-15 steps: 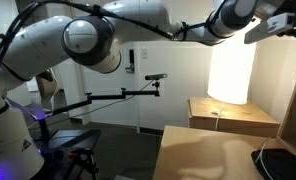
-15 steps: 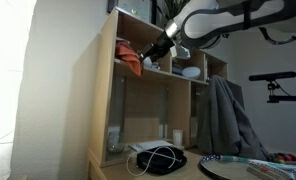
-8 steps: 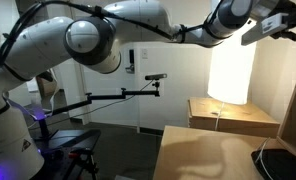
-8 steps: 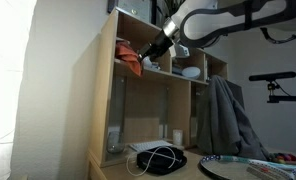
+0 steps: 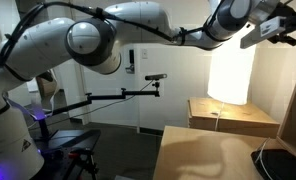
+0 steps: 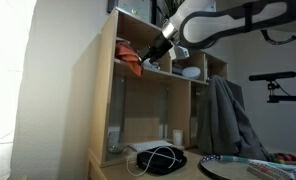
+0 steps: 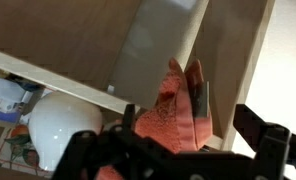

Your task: Move the tennis rack slightly to the right. Pick up the orange towel from the top compartment and put it on the table.

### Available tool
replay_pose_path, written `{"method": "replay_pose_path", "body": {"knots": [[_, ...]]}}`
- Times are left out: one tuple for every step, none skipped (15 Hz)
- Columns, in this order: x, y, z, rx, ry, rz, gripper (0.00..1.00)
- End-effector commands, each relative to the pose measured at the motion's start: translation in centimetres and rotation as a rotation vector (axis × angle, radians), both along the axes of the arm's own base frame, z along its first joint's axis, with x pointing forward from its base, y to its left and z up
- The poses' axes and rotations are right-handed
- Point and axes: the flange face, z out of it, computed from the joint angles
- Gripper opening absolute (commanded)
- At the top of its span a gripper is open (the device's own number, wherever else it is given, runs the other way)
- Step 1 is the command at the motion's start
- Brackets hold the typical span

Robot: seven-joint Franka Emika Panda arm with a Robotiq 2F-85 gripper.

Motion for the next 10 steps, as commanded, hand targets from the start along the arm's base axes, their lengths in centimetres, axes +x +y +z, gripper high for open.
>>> {"method": "replay_pose_path", "body": {"knots": [[-0.09,0.06,0.44,-0.013,-0.003,-0.008,0.72],[-0.10,0.05,0.46,-0.011,0.000,-0.007,0.66],[-0.10,0.01,0.49,-0.012,-0.001,-0.009,0.56],[-0.11,-0.01,0.51,-0.012,-0.001,-0.006,0.49],[-0.11,-0.06,0.56,-0.010,-0.001,-0.010,0.41],[-0.11,-0.07,0.58,-0.010,-0.001,-0.008,0.34],[-0.12,-0.08,0.59,-0.010,0.000,-0.007,0.25],[-0.12,-0.12,0.60,-0.010,0.000,-0.008,0.19],[-0.12,-0.18,0.62,-0.007,0.000,-0.010,0.12],[-0.12,-0.21,0.62,-0.006,0.002,-0.008,0.04]]}}
